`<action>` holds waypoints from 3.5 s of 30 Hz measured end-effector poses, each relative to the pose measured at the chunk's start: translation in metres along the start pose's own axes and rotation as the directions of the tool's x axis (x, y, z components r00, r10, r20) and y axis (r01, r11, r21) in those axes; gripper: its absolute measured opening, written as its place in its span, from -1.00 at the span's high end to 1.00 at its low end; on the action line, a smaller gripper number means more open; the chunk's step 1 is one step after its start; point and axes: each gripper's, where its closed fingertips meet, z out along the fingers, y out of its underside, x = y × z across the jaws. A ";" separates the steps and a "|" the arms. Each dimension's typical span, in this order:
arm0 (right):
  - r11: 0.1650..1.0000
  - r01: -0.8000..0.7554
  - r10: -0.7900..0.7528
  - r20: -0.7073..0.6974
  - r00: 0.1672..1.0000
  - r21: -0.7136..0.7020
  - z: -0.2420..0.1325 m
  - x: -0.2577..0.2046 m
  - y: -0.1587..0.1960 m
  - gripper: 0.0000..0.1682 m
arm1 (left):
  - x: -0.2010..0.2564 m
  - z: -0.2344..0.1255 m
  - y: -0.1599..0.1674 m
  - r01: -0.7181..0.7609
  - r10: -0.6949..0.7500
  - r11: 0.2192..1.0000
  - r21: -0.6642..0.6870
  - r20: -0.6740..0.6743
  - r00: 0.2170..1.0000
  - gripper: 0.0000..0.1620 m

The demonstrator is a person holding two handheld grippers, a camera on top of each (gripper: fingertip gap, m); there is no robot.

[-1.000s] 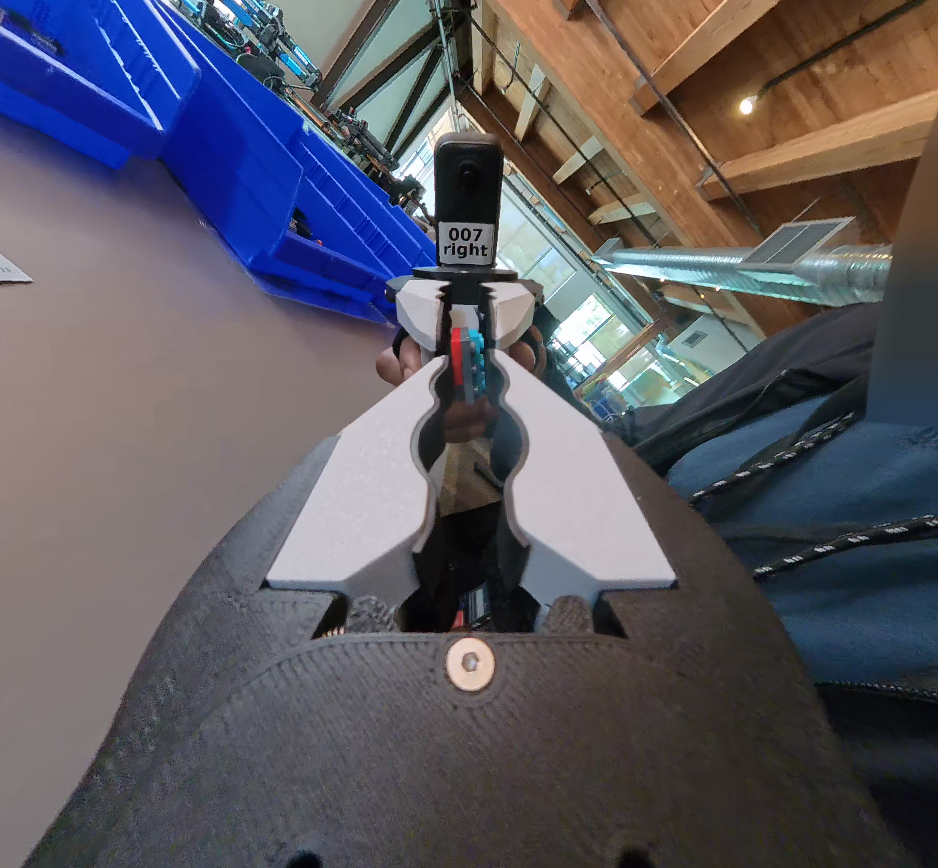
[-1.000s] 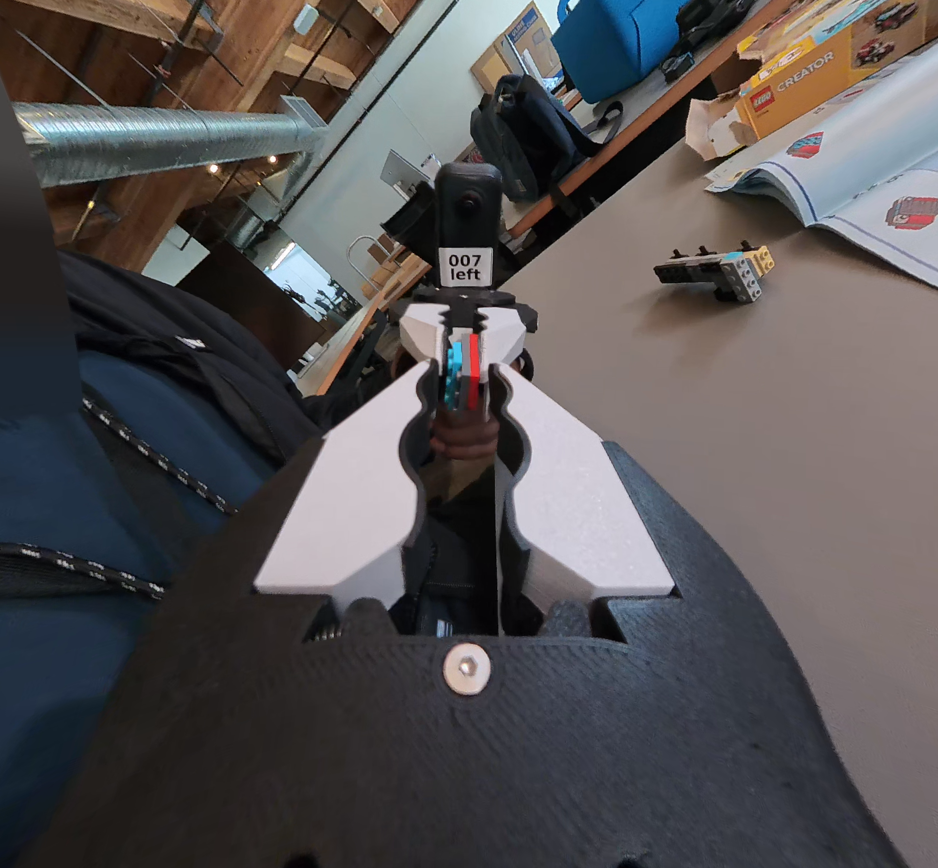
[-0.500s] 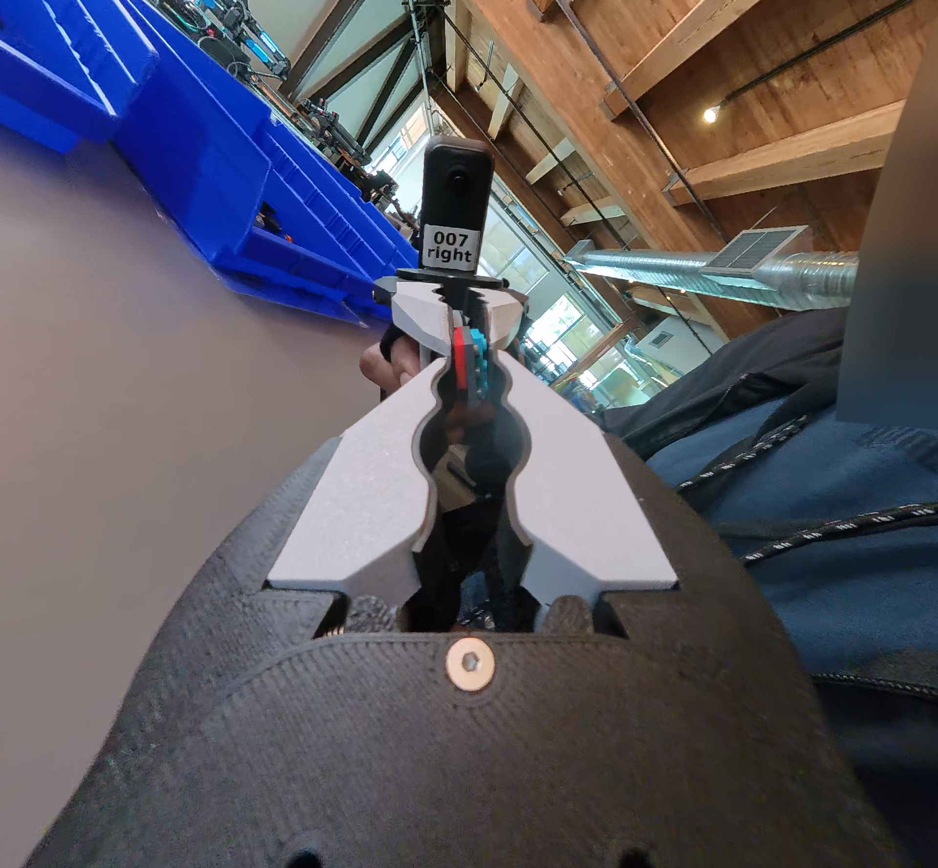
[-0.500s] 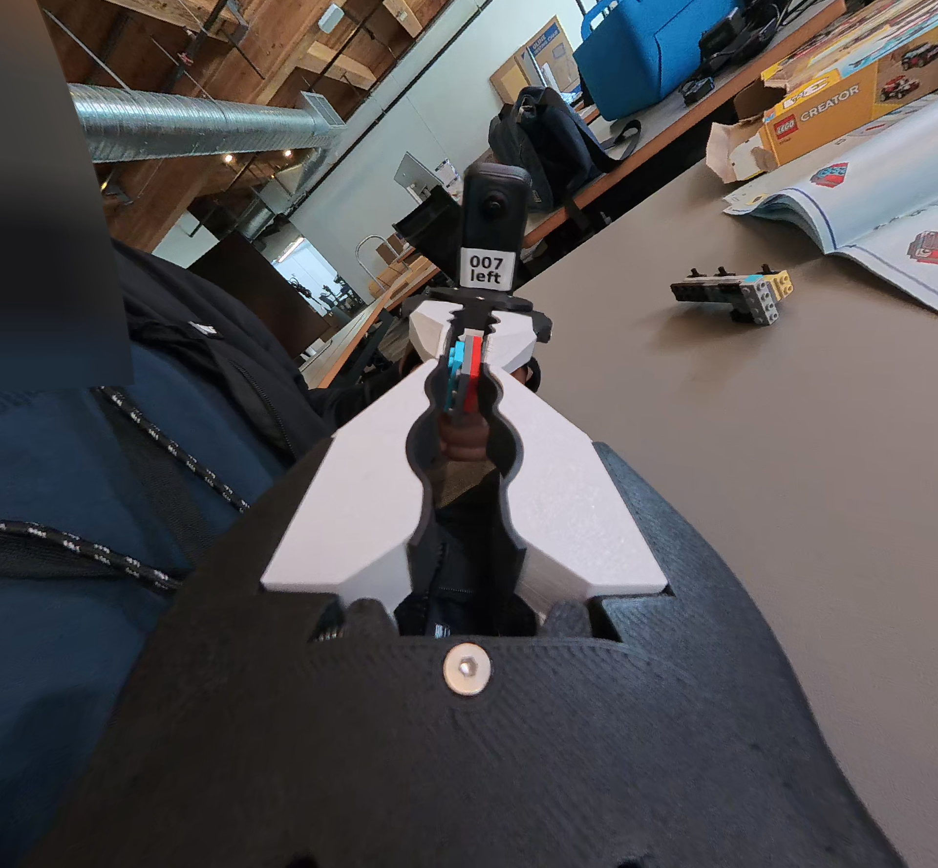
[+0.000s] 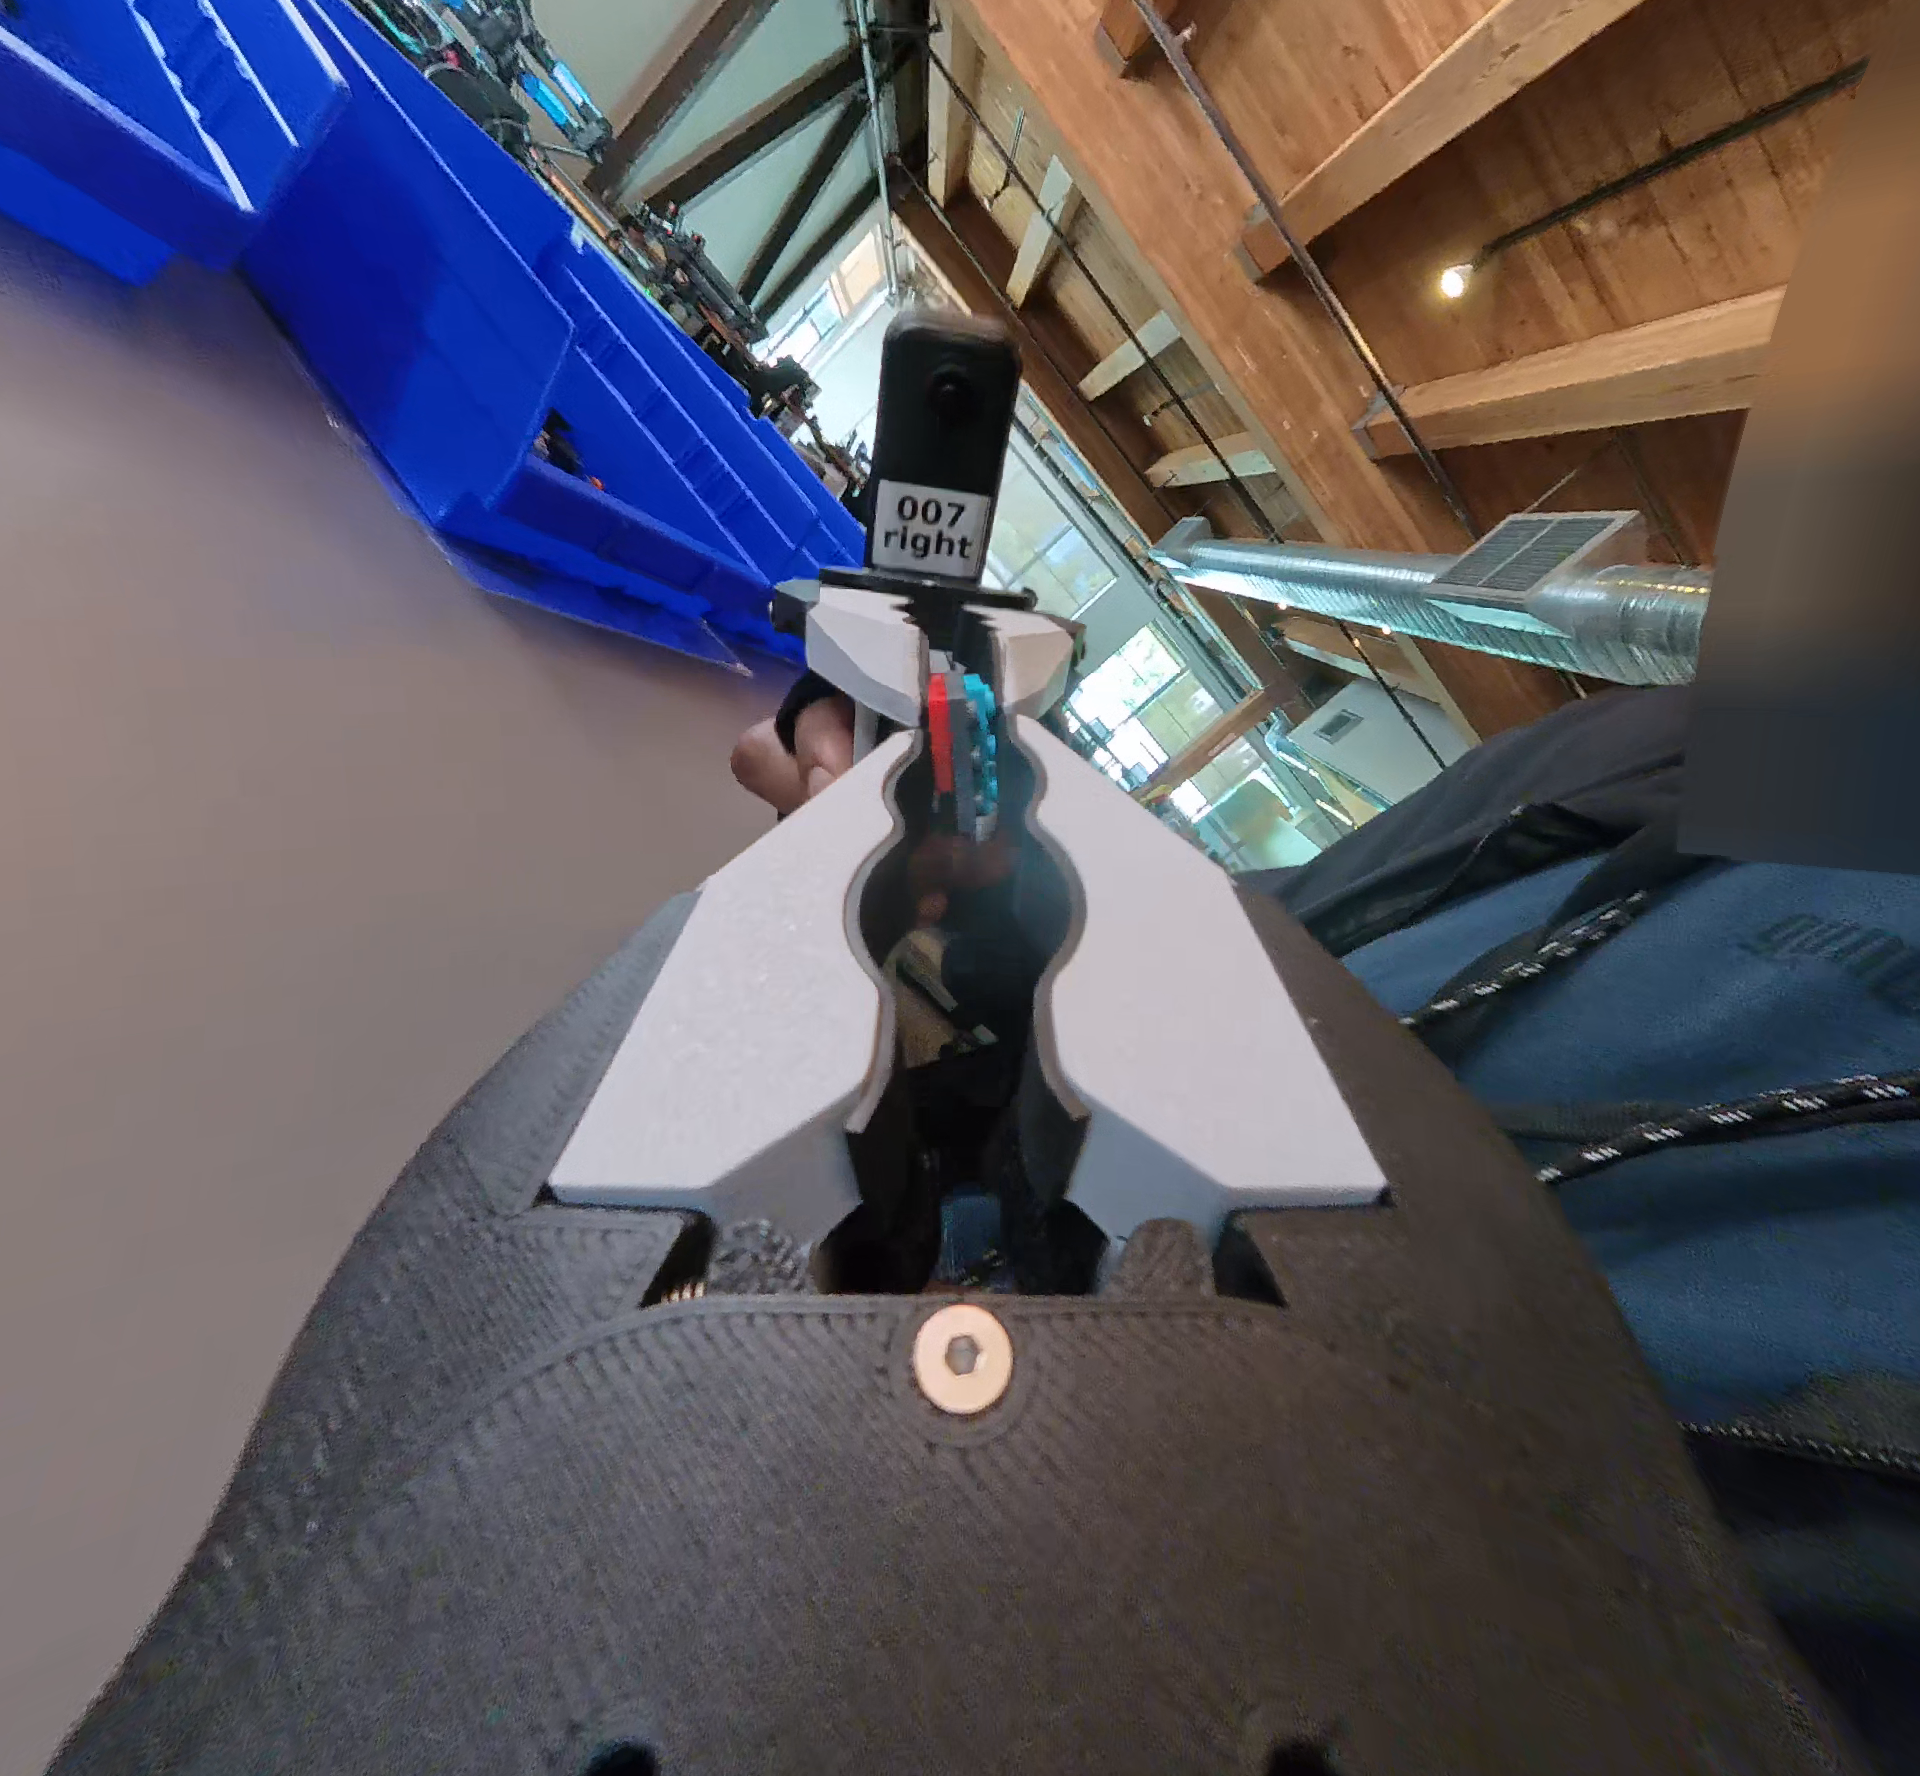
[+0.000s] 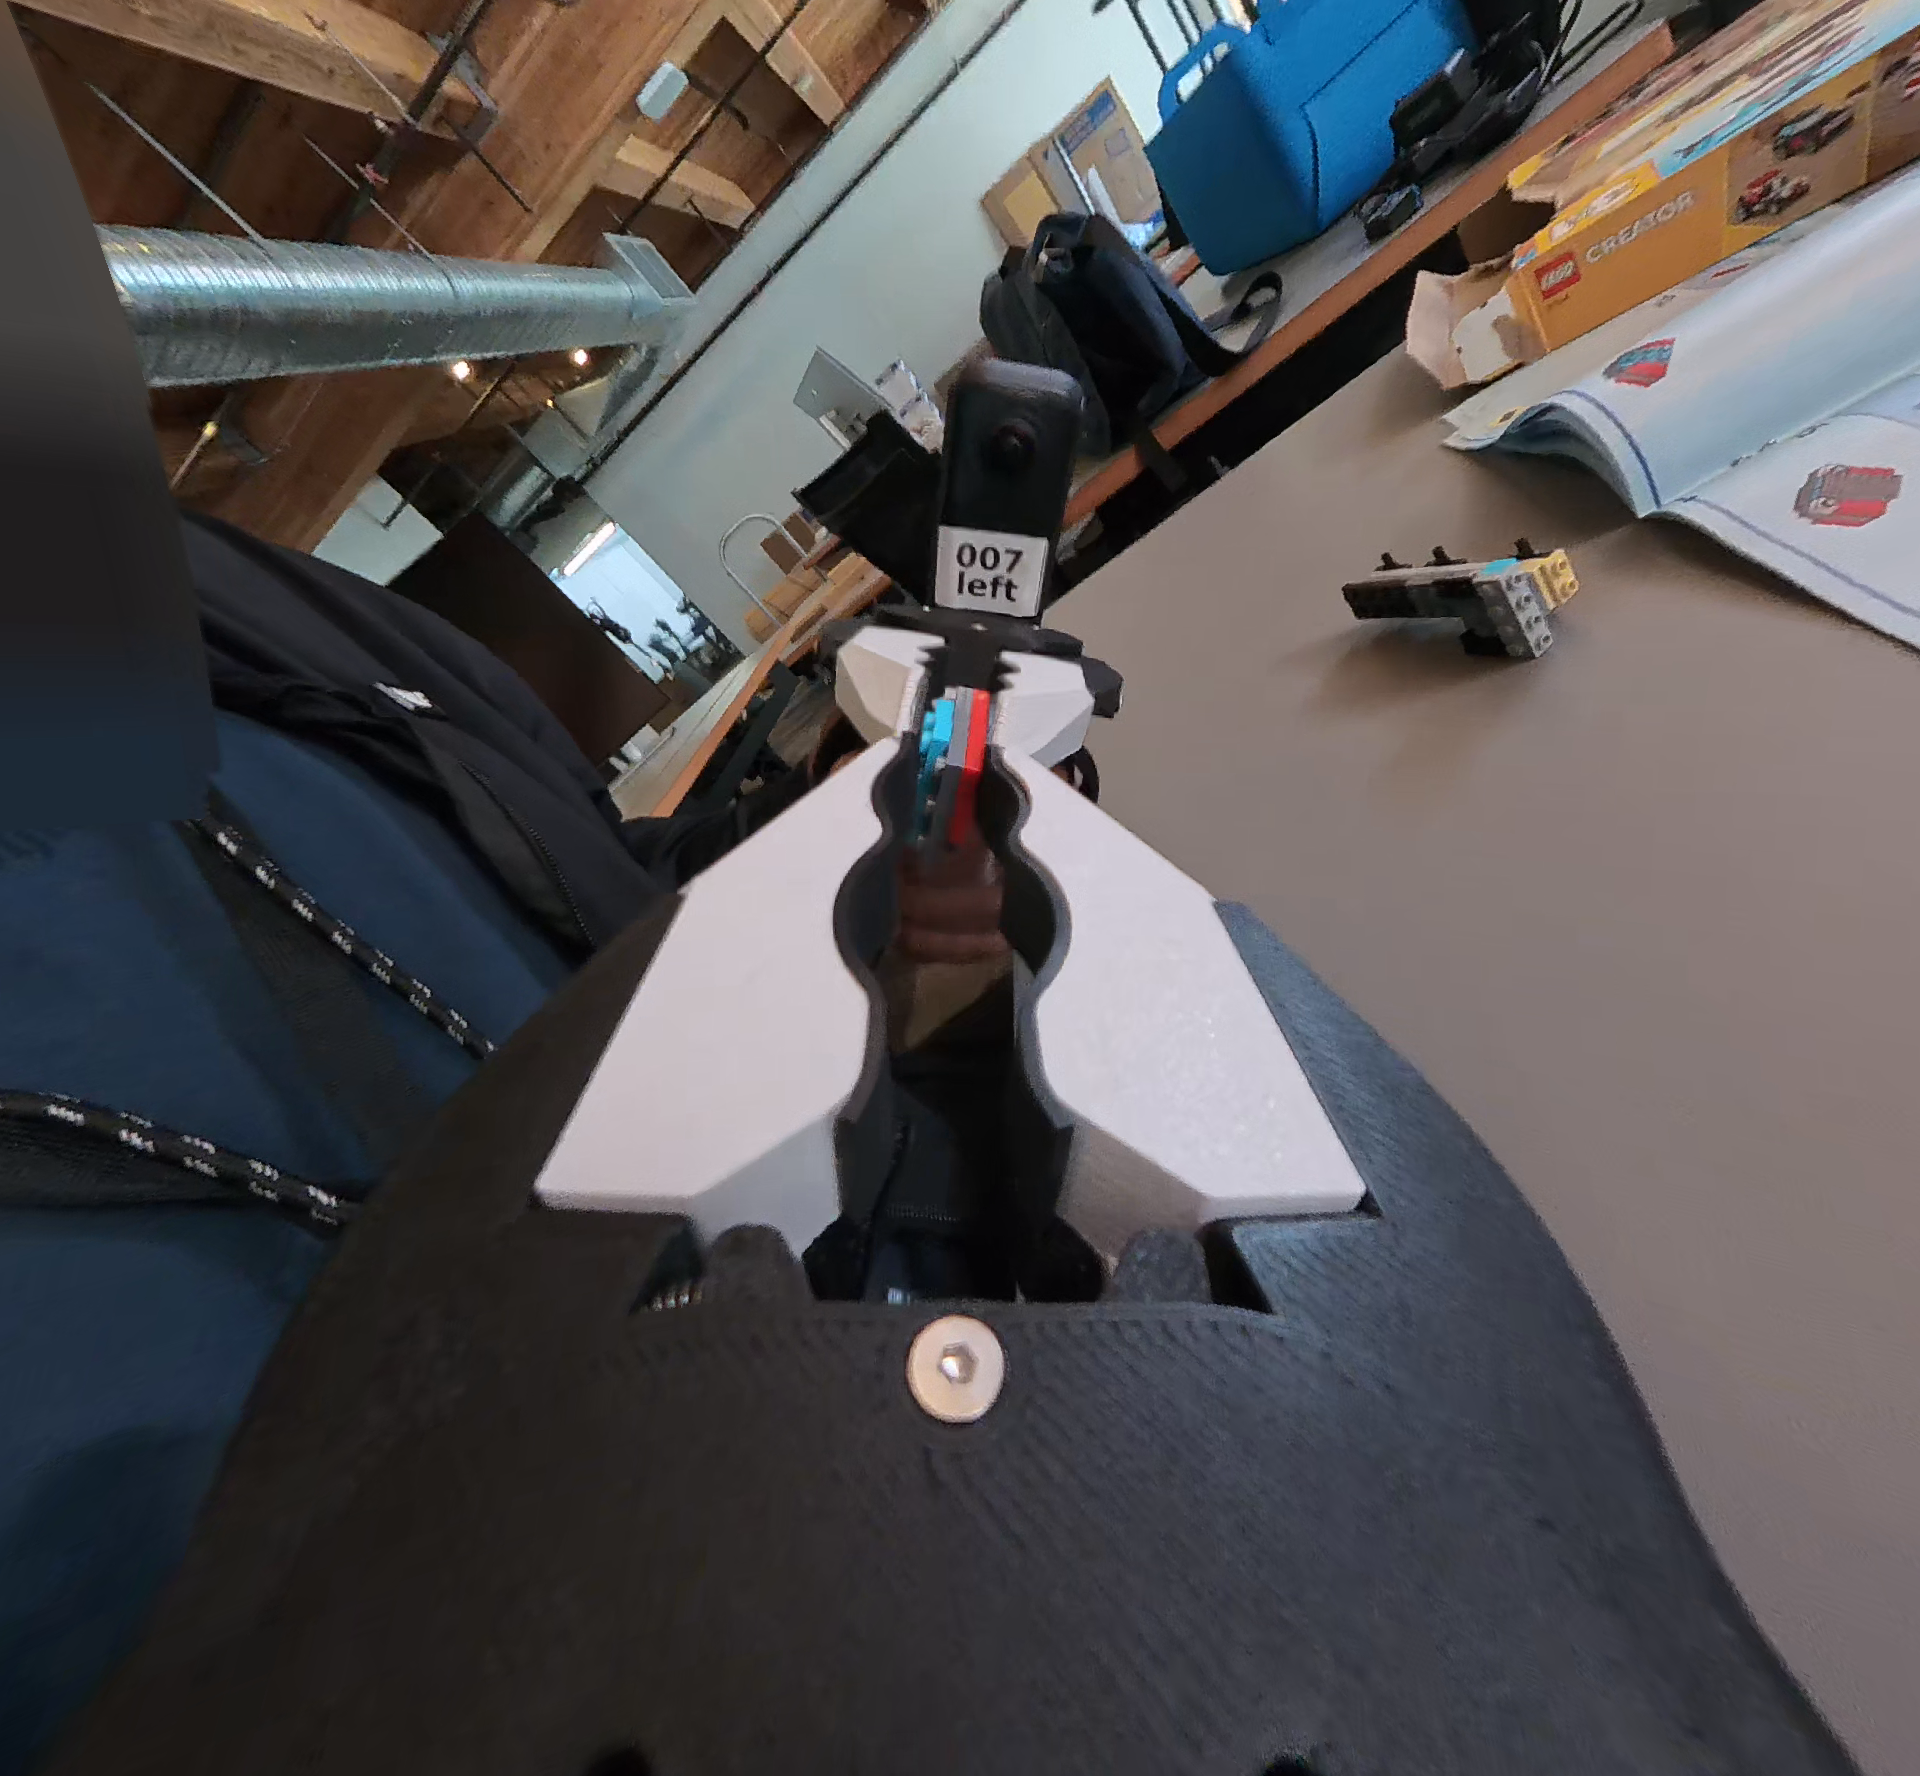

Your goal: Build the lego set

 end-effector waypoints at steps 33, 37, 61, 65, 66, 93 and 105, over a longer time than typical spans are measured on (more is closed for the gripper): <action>0.965 0.195 -0.140 -0.283 0.949 0.176 -0.112 0.050 -0.015 0.61 | -0.120 0.095 -0.010 0.316 -0.332 0.943 0.104 0.245 0.911 0.86; 0.963 0.228 -0.173 -0.323 0.930 0.141 -0.119 0.055 -0.017 0.64 | -0.124 0.093 -0.027 0.301 -0.324 0.944 0.133 0.215 0.921 0.86; 0.453 -0.003 -0.717 -0.367 0.593 -0.891 -0.124 0.403 -0.198 0.62 | -0.101 -0.010 -0.048 0.225 -0.256 0.959 0.174 0.178 0.950 0.85; 0.402 -0.053 -0.712 -0.349 0.609 -0.914 -0.126 0.423 -0.188 0.65 | -0.100 -0.043 -0.059 0.230 -0.273 0.945 0.230 0.175 0.946 0.86; 0.396 -0.068 -0.709 -0.352 0.612 -0.916 -0.128 0.426 -0.185 0.67 | -0.100 -0.050 -0.061 0.228 -0.273 0.944 0.239 0.173 0.946 0.85; 0.949 0.279 -0.300 -0.146 0.943 -0.145 0.070 0.070 -0.089 0.91 | -0.075 -0.091 -0.056 0.252 -0.320 0.888 0.385 0.123 0.939 0.86; 0.992 0.037 -0.043 0.045 0.998 0.121 0.069 0.040 -0.044 0.92 | -0.053 -0.077 -0.039 0.414 -0.416 0.834 0.366 -0.075 0.906 0.85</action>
